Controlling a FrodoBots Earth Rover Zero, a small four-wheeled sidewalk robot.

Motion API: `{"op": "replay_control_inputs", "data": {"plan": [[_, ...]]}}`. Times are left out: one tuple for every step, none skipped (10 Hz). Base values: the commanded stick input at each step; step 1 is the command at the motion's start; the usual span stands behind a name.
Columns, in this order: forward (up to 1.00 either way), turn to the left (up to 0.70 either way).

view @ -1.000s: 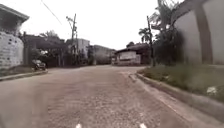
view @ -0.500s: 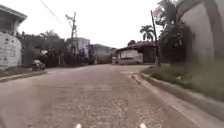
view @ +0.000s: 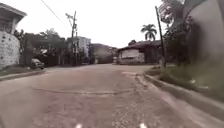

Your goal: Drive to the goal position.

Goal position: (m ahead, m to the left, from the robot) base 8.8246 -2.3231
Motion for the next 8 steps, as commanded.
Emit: {"op": "replay_control_inputs", "data": {"plan": [[0.85, 0.0], [0.85, 0.0], [0.85, 0.0], [0.85, 0.0], [0.85, 0.0], [0.85, 0.0], [0.85, 0.0], [0.85, 0.0]]}}
